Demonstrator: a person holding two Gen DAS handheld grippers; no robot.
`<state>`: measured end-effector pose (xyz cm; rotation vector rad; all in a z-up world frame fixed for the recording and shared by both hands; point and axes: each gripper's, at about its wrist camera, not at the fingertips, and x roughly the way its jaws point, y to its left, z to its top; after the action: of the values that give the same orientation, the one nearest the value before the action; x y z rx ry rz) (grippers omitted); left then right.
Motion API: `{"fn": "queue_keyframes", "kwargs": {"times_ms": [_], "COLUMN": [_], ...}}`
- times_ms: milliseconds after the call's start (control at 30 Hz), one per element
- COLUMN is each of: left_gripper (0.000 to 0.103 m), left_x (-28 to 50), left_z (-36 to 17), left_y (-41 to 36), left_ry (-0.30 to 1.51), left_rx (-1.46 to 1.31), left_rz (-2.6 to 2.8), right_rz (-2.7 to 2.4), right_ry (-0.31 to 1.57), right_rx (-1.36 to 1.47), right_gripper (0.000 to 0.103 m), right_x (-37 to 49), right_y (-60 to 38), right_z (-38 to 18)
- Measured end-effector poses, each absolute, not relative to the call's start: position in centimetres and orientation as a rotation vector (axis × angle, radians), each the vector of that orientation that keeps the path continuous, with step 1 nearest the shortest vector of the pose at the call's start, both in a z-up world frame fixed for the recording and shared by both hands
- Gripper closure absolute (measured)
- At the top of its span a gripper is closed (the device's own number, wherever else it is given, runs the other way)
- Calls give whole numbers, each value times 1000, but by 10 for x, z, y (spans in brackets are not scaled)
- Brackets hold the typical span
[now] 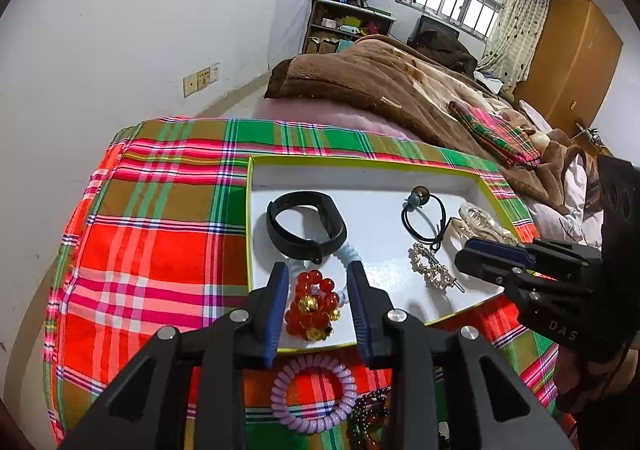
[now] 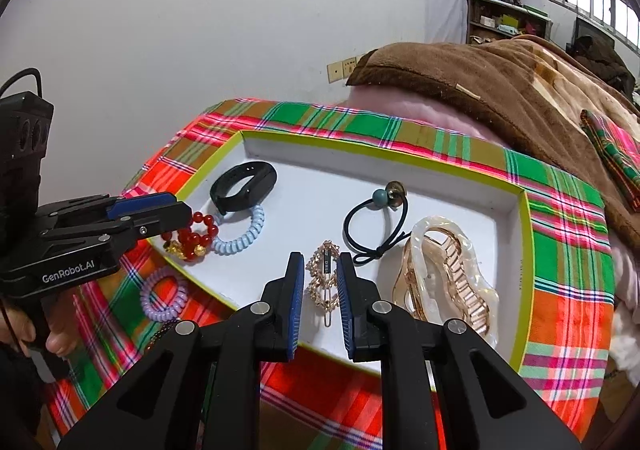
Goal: Organize jewelry
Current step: 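Withdraw both open grippers from the box back over the cloth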
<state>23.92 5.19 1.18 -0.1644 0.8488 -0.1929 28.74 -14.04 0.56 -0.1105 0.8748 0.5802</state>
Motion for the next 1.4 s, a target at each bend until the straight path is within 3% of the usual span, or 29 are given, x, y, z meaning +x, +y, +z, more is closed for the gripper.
{"fn": "queue_keyframes", "kwargs": {"times_ms": [767, 967, 1400], "left_gripper": [71, 71, 71], "left_x": [124, 98, 58], "left_z": [46, 45, 43], "left_y": [37, 29, 18], "left_ry": [779, 781, 777], "left_rx": [-153, -155, -169], "left_rz": [-141, -138, -138], "right_rz": [515, 506, 491], "right_ry": [773, 748, 737], "right_rx": [-107, -117, -104], "right_gripper": [85, 77, 77], "right_x": [154, 123, 88], "right_y": [-188, -195, -203], "right_z": [55, 61, 63]}}
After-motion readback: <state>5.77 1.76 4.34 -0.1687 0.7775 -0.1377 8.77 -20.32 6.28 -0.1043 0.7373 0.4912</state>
